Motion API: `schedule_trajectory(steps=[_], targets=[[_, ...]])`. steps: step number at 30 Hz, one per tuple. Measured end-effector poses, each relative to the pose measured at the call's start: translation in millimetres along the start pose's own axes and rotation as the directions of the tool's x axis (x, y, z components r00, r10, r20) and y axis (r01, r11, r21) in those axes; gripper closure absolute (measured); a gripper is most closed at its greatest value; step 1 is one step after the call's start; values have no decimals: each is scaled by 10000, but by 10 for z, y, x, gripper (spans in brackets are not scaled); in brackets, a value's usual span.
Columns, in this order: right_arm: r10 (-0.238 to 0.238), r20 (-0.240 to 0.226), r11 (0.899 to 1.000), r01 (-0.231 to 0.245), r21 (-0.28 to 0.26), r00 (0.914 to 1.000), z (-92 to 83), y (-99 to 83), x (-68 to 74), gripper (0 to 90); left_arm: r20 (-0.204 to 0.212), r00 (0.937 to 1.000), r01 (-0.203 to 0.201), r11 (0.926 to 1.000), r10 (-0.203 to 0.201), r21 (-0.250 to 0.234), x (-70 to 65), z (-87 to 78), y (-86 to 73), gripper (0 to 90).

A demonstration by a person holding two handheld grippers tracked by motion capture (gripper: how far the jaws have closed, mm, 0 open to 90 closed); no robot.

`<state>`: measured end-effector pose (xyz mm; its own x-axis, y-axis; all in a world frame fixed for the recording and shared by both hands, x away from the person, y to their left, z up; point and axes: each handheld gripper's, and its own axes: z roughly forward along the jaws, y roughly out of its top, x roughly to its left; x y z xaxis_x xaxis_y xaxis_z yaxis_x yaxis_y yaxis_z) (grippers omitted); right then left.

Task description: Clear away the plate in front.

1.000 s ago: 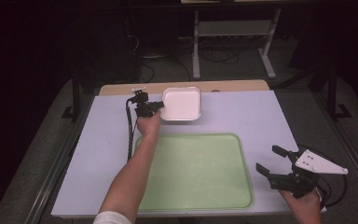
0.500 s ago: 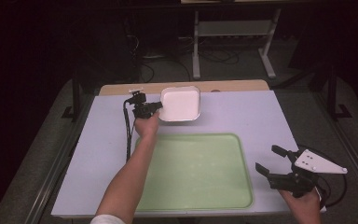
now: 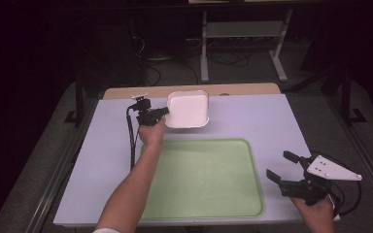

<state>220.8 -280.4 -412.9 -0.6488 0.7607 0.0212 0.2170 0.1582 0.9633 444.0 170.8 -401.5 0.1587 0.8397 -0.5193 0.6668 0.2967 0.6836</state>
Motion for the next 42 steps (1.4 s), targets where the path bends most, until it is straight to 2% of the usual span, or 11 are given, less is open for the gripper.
schedule_trajectory(steps=[21,35,42], targets=[[-22,-16,10000,22,2,10000,9,3,11,137,354,9992,188,9996,-181,-204,-35,-285,-150,888],[4,8,10000,-4,47,10000,16,-2,16,137,525,9974,501,9983,-486,-283,35,-534,-354,888],[-14,-22,10000,14,88,10000,29,-1,29,137,534,9973,521,9984,-509,-214,43,-600,-438,889]])
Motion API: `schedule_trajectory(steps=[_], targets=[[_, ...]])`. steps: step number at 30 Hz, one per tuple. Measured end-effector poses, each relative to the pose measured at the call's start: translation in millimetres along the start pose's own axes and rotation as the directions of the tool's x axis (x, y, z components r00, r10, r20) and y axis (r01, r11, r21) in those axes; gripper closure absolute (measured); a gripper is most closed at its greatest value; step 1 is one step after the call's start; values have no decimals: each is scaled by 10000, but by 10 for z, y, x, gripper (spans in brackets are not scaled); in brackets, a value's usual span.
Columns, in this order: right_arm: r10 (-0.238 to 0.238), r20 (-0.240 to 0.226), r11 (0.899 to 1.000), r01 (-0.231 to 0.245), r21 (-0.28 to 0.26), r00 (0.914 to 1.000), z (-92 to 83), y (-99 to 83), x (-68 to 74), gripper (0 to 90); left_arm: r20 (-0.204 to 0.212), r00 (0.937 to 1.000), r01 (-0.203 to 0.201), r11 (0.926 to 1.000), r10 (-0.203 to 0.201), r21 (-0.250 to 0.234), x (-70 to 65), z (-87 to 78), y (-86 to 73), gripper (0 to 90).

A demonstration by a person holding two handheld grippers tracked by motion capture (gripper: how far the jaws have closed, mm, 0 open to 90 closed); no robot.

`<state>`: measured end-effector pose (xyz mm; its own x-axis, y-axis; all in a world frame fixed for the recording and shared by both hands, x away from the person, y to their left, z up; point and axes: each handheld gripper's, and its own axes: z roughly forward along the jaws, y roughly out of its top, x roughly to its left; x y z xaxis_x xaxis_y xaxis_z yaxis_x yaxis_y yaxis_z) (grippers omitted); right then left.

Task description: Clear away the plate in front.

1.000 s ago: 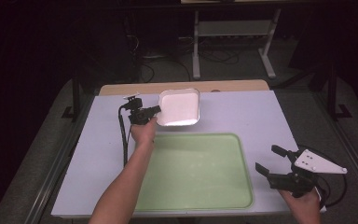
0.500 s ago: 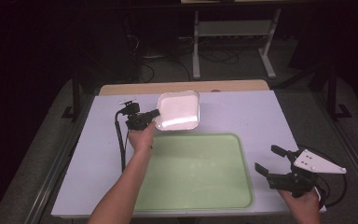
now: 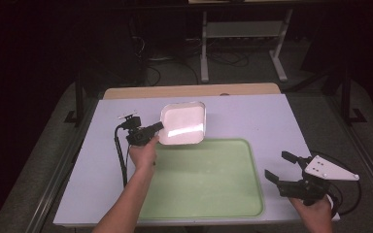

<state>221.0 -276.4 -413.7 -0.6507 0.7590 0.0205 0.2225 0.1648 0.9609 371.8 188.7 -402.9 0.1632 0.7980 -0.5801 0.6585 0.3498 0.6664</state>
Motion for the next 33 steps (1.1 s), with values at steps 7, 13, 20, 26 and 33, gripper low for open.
schedule_trajectory(steps=[7,13,20,26,33], targets=[[-4,11,10000,4,8,10000,3,-3,3,137,170,9998,117,9999,-117,5,-14,-87,-101,889],[-9,16,10000,9,3,10000,3,-2,9,137,278,9995,128,9999,-128,16,-28,-176,-178,889],[-45,-7,10000,45,14,10000,11,0,19,137,337,9991,248,9997,-248,11,-24,-268,-262,889],[-56,-18,10000,56,19,10000,18,0,20,137,314,9990,322,9995,-322,12,-24,-347,-345,889],[-57,-15,10000,57,27,10000,15,2,26,137,305,9987,413,9991,-414,25,-25,-414,-445,889]])
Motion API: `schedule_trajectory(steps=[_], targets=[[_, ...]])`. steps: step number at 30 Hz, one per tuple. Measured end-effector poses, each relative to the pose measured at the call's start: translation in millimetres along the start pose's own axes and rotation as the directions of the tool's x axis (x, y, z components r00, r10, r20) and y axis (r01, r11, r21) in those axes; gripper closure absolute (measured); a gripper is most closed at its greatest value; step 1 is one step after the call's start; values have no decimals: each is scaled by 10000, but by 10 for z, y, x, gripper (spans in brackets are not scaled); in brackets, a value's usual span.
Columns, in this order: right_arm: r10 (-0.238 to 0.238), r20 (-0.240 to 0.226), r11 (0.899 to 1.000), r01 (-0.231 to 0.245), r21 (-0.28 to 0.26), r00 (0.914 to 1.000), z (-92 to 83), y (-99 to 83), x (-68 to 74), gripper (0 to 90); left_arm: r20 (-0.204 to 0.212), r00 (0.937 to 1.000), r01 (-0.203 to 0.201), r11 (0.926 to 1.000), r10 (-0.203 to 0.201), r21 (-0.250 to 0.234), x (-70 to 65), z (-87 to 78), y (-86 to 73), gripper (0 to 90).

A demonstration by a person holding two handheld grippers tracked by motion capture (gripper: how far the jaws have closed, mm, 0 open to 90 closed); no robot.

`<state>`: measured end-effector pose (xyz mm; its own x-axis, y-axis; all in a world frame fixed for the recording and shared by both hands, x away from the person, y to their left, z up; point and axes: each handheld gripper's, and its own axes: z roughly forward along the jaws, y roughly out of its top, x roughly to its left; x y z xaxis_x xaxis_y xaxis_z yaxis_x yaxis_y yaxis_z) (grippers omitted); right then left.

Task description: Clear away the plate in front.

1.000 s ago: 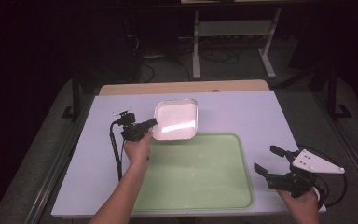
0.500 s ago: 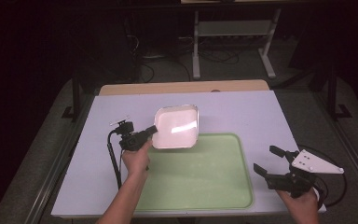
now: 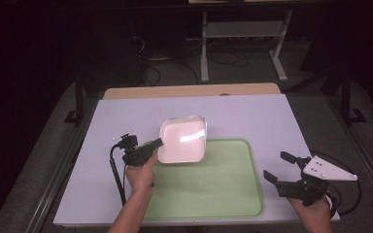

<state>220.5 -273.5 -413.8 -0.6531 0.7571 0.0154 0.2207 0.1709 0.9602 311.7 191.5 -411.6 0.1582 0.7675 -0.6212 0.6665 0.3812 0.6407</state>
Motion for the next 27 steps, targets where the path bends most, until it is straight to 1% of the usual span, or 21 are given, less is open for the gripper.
schedule_trajectory(steps=[6,10,11,14,16,18,19,21,24,27], targets=[[-43,-14,10000,43,22,10000,1,2,8,137,-160,9999,-25,9999,23,-136,-22,-79,-102,889],[-48,-15,10000,48,6,10000,0,4,10,137,-132,9998,-137,9998,135,-113,-42,-107,-156,889],[-45,-20,10000,45,5,10000,0,5,11,137,-147,9998,-128,9998,126,-120,-57,-125,-197,889],[-67,-26,10000,67,17,10000,2,4,13,137,-156,9998,-155,9998,152,-148,-69,-140,-234,889],[-75,-24,10000,75,21,10000,4,4,14,137,-251,9995,-210,9997,207,-137,-83,-159,-290,889],[-105,-25,9999,105,31,9999,6,5,15,137,-289,9995,-162,9998,158,-153,-82,-175,-338,888],[-111,-20,9999,111,24,9999,5,5,15,137,-304,9995,-125,9998,120,-144,-80,-175,-365,888],[-101,-25,9999,101,30,9999,6,4,15,137,-391,9991,-176,9998,175,-15,-71,-175,-419,889],[-95,-32,9999,96,78,9999,10,4,19,137,-495,9988,-43,10000,47,81,-57,-169,-492,888],[-120,-24,9999,120,58,9999,9,6,23,137,-539,9985,-12,9999,20,153,-54,-168,-555,889]])
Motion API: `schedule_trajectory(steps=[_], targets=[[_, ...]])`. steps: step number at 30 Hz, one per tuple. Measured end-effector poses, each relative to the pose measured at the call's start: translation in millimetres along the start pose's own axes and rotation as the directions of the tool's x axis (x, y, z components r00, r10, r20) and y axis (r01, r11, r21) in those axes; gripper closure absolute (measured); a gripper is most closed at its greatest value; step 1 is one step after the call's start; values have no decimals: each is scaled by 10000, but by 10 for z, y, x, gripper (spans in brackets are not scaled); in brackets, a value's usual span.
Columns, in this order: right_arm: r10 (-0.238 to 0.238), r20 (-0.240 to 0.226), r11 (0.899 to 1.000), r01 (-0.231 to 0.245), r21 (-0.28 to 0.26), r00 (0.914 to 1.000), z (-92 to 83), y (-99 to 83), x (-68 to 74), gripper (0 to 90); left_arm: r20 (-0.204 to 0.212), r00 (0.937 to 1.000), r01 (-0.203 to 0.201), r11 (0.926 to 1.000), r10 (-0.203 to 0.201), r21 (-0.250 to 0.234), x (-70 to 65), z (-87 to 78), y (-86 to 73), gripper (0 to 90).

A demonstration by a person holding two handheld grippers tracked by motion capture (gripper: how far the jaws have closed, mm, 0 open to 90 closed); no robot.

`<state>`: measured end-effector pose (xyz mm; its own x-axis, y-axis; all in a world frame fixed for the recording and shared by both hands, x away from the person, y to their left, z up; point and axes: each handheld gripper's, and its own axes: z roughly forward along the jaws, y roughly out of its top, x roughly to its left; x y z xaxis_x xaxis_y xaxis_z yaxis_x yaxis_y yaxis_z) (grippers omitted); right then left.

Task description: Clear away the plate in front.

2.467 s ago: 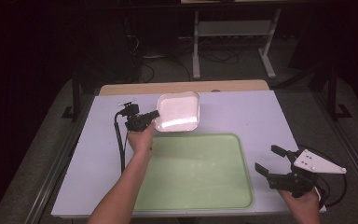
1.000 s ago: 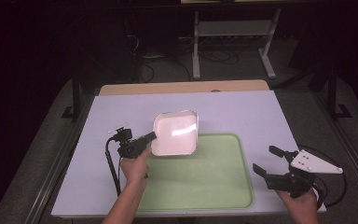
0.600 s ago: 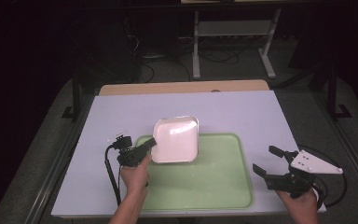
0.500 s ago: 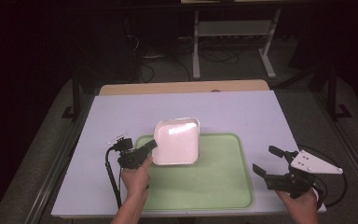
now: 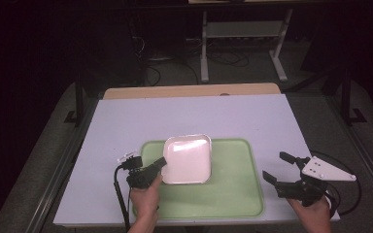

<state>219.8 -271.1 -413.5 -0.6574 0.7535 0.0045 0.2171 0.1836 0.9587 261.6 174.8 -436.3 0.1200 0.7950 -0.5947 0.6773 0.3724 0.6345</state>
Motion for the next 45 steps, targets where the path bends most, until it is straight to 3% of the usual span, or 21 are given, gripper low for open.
schedule_trajectory(steps=[19,32,45], targets=[[-28,-5,10000,28,-6,10000,2,3,7,137,-523,9985,-165,9997,174,176,-45,-21,-225,888],[-52,-14,10000,52,12,10000,7,3,13,137,-956,9937,-525,9969,580,584,-69,45,-261,888],[-40,-46,10000,40,-18,10000,7,5,11,137,-1290,9896,-545,9954,643,782,-98,103,-272,877]])
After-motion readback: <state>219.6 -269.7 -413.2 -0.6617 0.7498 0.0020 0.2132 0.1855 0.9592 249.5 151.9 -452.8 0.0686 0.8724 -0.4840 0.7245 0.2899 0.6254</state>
